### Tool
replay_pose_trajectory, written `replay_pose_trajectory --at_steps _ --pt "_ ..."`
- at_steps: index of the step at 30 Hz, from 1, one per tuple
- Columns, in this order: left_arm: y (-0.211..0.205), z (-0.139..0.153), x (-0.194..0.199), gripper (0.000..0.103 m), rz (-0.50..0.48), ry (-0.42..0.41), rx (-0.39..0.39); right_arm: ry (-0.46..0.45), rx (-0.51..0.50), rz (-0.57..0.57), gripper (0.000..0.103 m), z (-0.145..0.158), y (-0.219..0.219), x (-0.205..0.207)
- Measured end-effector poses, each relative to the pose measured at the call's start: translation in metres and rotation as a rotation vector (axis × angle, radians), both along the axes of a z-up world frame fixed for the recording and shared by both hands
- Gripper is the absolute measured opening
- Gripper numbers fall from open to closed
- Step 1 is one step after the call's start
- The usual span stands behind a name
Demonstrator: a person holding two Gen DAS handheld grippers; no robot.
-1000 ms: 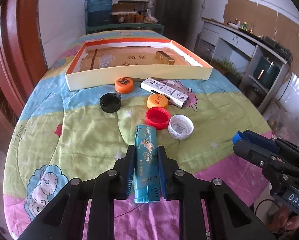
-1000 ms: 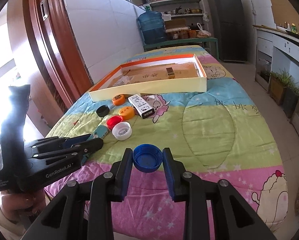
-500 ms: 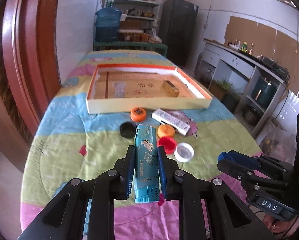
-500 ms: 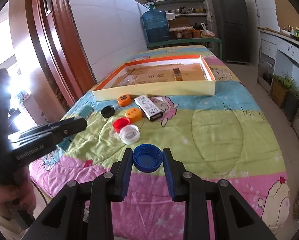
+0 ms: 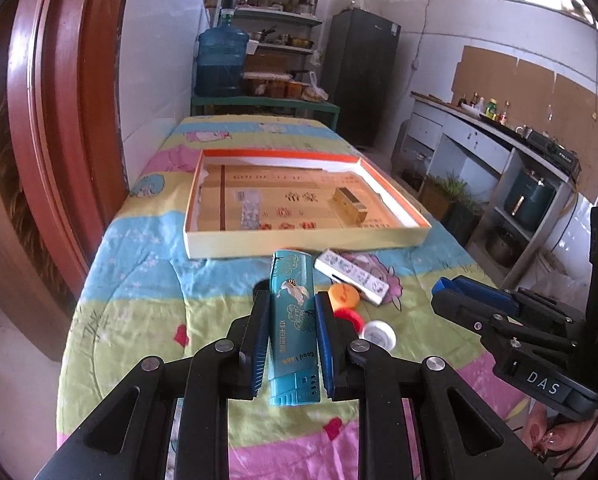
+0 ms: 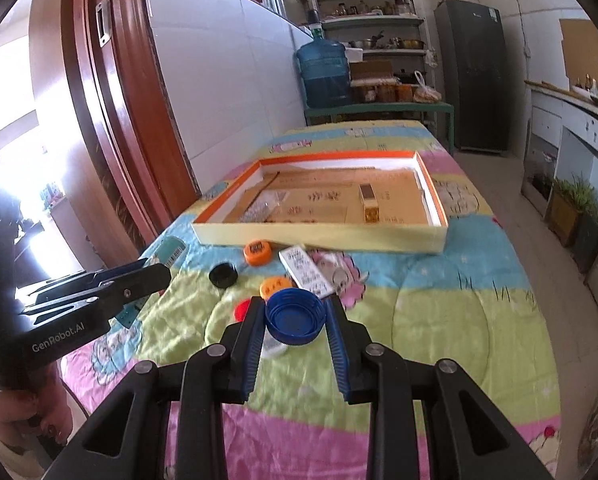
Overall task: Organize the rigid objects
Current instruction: 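Carry the teal tube and blue cap over the GOLDENLEAF tray with both grippers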
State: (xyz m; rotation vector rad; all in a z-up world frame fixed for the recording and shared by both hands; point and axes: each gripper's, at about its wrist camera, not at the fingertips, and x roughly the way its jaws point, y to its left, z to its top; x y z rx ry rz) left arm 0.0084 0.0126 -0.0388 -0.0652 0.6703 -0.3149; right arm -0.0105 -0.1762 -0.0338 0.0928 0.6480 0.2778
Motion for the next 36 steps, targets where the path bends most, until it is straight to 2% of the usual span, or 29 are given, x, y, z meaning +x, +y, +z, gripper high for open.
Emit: replay_pose_trajectory --at_steps 10,19,23,29,36 --pt "0.011 0.014 0.036 0.022 0.006 -0.018 -0.038 -0.05 -0.015 0.007 0.031 0.018 -0.001 0.033" --pt "0.006 0.032 0.091 0.022 0.012 -0.035 -0.035 -0.069 0.005 0.028 0.031 0.034 -0.009 0.084" --pt "0.003 0.037 0.128 0.022 0.028 -0.024 -0.036 -0.069 0.005 0.049 0.031 0.039 -0.004 0.111" --pt "0.002 0.032 0.188 0.022 0.037 0.018 -0.002 -0.05 0.012 0.044 0.031 0.039 0.005 0.159" --pt "0.008 0.009 0.238 0.022 0.063 0.086 0.004 0.007 -0.005 -0.013 0.031 0.021 0.009 0.209"
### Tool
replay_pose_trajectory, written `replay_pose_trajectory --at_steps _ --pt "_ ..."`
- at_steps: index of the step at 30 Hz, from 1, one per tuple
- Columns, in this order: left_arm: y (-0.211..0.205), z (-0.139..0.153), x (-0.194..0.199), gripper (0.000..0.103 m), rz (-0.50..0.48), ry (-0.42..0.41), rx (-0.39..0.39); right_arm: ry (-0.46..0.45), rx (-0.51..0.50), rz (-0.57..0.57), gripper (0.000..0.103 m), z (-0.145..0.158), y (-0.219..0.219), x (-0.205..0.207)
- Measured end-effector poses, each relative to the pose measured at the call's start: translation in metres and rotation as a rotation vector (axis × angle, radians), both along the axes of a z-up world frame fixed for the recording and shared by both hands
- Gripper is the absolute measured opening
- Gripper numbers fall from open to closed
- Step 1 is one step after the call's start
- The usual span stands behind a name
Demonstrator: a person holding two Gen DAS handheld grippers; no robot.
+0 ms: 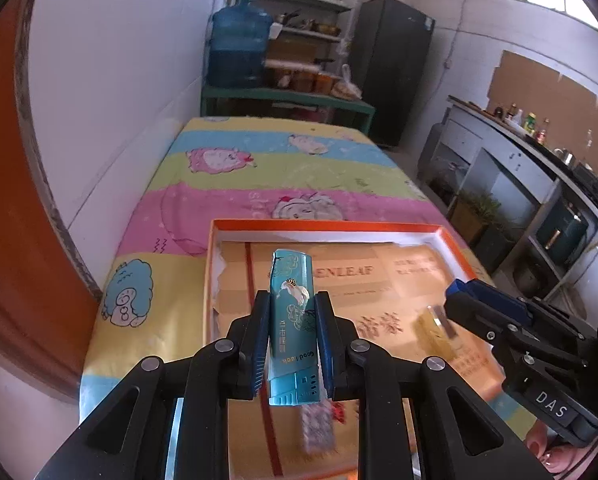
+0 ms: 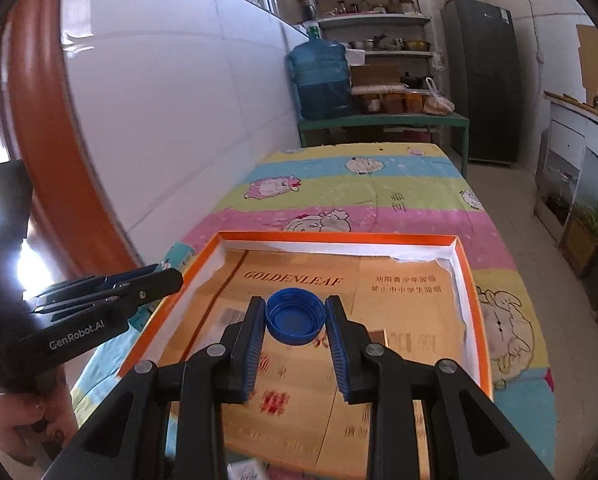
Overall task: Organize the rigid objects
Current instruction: 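Carry the teal tube and blue cap over the GOLDENLEAF tray with both grippers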
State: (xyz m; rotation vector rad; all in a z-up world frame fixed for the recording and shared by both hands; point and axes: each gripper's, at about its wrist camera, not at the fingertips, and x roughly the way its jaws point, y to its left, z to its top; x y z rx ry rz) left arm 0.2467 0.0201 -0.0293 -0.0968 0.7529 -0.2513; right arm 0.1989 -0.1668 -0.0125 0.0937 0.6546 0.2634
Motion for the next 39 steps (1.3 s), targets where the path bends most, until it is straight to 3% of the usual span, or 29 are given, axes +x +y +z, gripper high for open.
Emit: replay_pose_trajectory --at_steps 10,21,26,39 --pt "-0.003 -0.033 0.018 0.022 0.025 0.056 0.069 0.102 -0.018 -0.013 0.031 -0.035 0.005 0.032" --pt "-0.011 -0.05 0.024 0.022 0.015 0.09 0.118 0.156 -0.043 -0.002 0.031 -0.05 0.01 0.038" --pt "-0.016 -0.059 0.028 0.022 0.005 0.115 0.138 0.151 -0.102 -0.013 0.031 -0.052 0.016 0.037" --pt "-0.023 -0.062 0.024 0.024 -0.011 0.09 0.176 0.168 -0.181 -0.029 0.031 -0.061 0.019 0.042"
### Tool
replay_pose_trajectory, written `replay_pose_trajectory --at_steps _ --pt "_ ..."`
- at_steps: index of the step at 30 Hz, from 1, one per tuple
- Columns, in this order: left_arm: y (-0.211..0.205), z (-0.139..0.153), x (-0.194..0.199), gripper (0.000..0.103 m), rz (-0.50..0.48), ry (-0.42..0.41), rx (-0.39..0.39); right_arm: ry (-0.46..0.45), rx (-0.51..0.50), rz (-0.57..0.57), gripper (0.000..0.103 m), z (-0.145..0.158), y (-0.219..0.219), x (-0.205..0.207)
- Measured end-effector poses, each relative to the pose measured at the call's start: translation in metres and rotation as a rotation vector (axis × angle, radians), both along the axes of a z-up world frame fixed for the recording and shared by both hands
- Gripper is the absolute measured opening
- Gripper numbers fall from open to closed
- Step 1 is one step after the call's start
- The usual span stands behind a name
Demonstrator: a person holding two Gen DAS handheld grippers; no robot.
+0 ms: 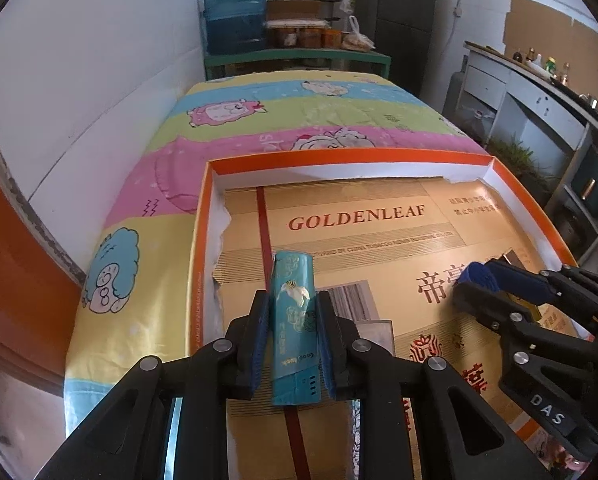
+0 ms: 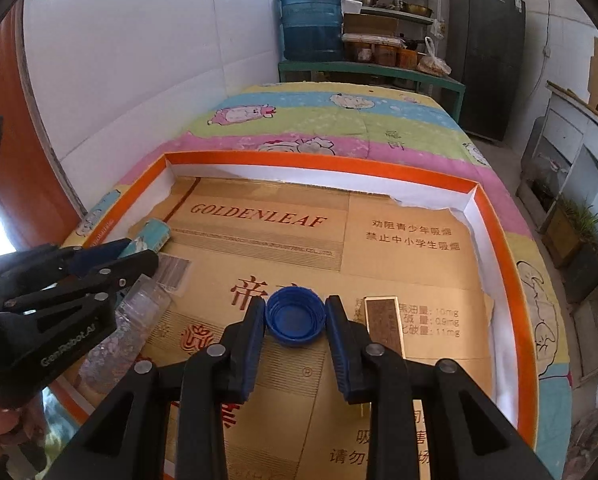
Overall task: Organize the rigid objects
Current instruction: 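Carry the teal tube and blue cap over the GOLDENLEAF tray with both grippers, then lower and release the teal tube with the left gripper while the right releases the blue cap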
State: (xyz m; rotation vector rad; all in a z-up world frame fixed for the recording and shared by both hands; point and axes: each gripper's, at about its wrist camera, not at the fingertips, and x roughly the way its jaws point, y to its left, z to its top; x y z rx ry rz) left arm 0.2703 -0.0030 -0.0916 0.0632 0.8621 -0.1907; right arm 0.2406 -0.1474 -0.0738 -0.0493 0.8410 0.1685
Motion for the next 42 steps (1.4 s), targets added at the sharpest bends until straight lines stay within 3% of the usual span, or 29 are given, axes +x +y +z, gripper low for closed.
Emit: replay_pose_trajectory --at_steps 3,10,20,25,34,42 --pt "0.002 0.001 -0.001 0.025 0.0 0.002 -0.016 0.003 -0.018 0.001 0.032 -0.002 0.002 0.0" --pt "0.009 0.01 -0.008 0.042 0.007 -0.022 -0.076 -0.004 -0.003 0.016 0.039 -0.001 0.001 -0.001" --pt "0.026 0.03 -0.021 0.042 0.029 -0.086 -0.207 -0.042 0.026 0.0 0.04 0.008 -0.005 -0.007" --pt "0.026 0.034 -0.027 0.042 0.023 -0.113 -0.225 -0.068 0.065 -0.016 0.04 0.014 -0.011 -0.011" --pt "0.025 0.043 -0.039 0.042 -0.007 -0.159 -0.276 -0.198 0.124 -0.044 0.04 0.03 -0.022 -0.03" --pt "0.029 0.061 -0.065 0.043 -0.015 -0.257 -0.314 -0.388 0.14 -0.039 0.04 0.054 -0.023 -0.061"
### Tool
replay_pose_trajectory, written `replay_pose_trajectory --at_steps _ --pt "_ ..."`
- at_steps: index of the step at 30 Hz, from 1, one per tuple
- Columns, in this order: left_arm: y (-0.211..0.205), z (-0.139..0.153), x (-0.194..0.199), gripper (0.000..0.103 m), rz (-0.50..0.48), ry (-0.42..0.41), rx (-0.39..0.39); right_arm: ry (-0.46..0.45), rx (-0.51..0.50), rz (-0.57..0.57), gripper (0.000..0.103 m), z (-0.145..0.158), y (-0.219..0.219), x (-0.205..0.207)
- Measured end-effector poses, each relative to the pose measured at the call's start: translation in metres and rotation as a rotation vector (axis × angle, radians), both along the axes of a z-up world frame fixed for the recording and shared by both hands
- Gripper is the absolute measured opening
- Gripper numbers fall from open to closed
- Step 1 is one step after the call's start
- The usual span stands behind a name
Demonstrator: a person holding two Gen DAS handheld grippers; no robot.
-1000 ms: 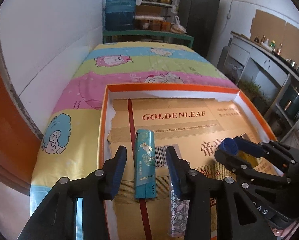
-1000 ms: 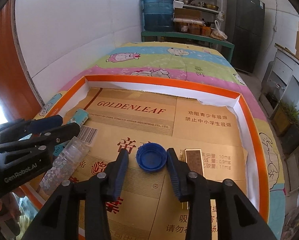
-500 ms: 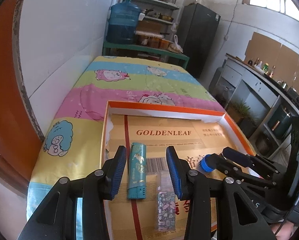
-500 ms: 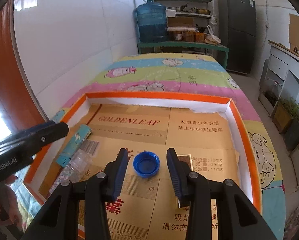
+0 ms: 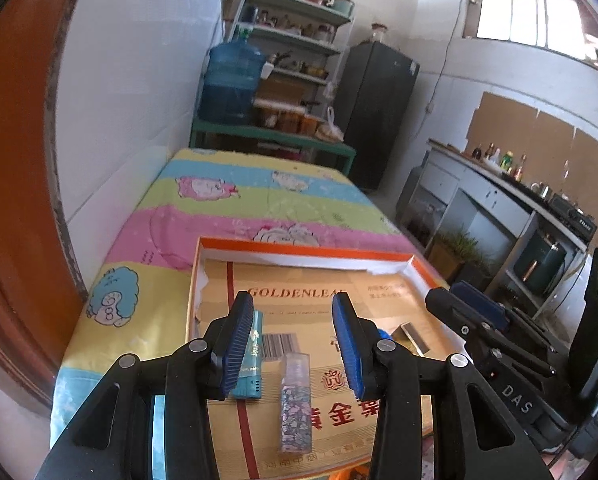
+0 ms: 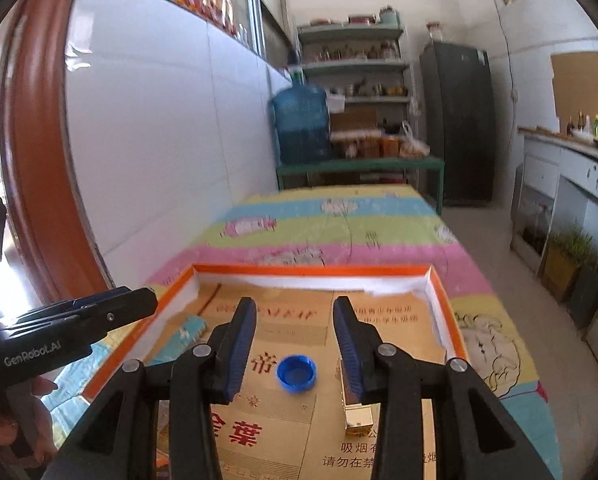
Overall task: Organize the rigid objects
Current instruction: 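Lower and release the teal tube with the left gripper while the right releases the blue cap, then withdraw both tools from the tray toward the remaining caps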
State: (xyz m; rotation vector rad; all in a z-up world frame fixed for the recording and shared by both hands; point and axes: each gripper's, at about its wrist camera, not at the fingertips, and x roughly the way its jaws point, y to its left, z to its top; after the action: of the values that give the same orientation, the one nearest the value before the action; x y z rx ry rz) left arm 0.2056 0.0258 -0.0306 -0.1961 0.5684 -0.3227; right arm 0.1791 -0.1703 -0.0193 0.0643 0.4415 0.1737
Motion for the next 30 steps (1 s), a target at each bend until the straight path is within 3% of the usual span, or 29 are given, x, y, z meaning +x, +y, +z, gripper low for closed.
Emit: replay_pose_trajectory --at_steps 6,15,24,30 --pt "0.011 0.001 -0.011 0.042 0.004 0.016 -0.073 -0.055 0.016 0.02 0.04 0.009 0.001 -0.015" --pt "0.016 -0.003 -0.03 0.043 -0.01 0.032 -0.099 -0.033 0.068 0.054 0.04 0.009 -0.002 -0.029" --pt "0.014 -0.008 -0.038 0.043 -0.016 0.049 -0.078 0.01 0.057 0.084 0.04 0.007 0.006 -0.055" --pt "0.017 -0.003 -0.076 0.043 0.017 0.063 -0.041 0.1 0.061 0.04 0.04 0.005 0.007 -0.082"
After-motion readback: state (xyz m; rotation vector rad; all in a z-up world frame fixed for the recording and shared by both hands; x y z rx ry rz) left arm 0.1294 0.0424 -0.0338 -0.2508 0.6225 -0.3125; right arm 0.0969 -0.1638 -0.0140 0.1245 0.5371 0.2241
